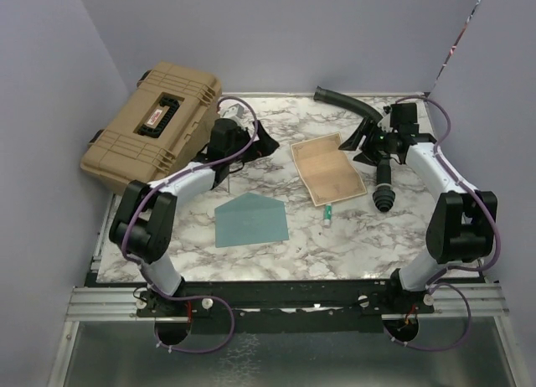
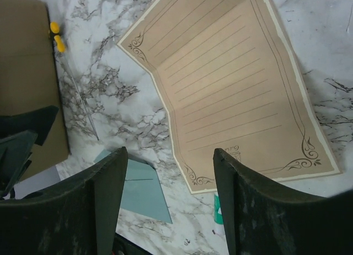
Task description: Place the letter into the envelope and seal it
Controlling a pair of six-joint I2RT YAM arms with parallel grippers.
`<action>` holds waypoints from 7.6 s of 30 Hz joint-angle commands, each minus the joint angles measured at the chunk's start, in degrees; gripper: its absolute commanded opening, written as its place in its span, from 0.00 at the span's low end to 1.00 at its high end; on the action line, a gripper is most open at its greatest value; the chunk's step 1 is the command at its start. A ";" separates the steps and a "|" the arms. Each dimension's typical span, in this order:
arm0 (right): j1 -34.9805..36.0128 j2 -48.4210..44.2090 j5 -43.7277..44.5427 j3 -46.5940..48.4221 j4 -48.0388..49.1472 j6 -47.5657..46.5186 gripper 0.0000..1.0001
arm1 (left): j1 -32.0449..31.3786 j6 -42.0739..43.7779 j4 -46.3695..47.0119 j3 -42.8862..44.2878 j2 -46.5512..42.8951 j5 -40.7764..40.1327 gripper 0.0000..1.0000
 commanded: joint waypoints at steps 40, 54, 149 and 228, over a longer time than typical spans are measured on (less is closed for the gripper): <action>-0.20 -2.40 2.59 -7.08 2.48 1.29 0.64 | -3.50 -6.80 15.90 29.92 40.83 19.13 0.02; -0.24 -5.15 -2.60 1.52 4.80 2.89 0.65 | 1.14 -30.74 30.08 36.98 28.16 33.85 0.00; 5.47 -5.08 -39.52 17.27 55.68 34.82 0.00 | 8.18 -34.76 44.62 11.13 -0.68 53.03 0.00; 6.30 -26.08 -28.12 0.73 49.05 -17.25 0.01 | 6.46 -62.29 47.75 18.37 -0.68 28.15 0.00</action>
